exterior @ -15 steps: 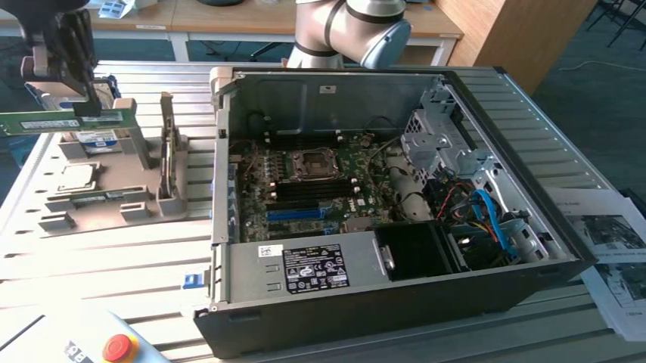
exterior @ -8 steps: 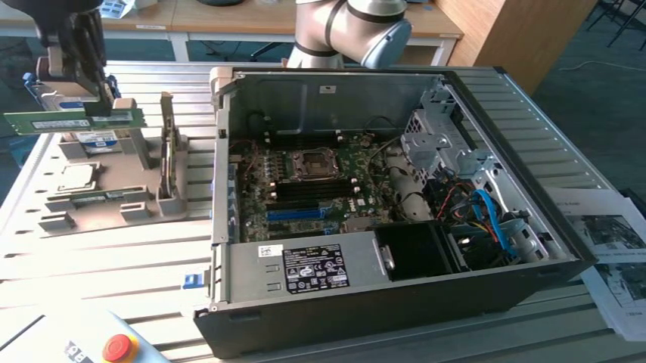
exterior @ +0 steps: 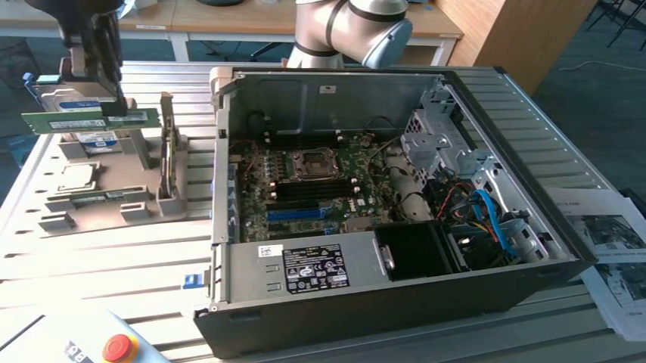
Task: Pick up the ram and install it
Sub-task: 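Pick up the ram and move it above insertion slot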
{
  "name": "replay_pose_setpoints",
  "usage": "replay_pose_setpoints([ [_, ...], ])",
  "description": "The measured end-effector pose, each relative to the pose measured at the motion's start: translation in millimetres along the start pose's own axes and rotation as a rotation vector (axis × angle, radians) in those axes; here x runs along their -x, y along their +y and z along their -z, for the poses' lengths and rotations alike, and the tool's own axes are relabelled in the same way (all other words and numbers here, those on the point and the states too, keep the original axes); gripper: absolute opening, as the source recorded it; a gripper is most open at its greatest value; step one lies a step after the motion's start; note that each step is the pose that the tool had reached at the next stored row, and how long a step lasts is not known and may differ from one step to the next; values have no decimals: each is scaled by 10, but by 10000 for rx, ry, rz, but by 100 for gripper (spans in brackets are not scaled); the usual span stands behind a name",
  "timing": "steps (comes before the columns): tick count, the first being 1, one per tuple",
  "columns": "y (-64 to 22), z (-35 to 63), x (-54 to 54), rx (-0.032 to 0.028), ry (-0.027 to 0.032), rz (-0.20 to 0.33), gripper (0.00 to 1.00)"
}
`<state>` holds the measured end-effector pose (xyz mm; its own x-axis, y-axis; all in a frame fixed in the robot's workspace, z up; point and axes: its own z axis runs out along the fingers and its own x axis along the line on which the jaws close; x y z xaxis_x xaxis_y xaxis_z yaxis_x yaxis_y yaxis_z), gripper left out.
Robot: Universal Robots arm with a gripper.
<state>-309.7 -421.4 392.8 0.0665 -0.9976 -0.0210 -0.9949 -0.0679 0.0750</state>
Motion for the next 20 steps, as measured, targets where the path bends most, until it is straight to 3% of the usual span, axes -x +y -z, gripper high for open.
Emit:
replay_pose_setpoints([
  [16,-363,29,-41,4,10,124,12],
  [20,-409,32,-45,4,12,147,12],
])
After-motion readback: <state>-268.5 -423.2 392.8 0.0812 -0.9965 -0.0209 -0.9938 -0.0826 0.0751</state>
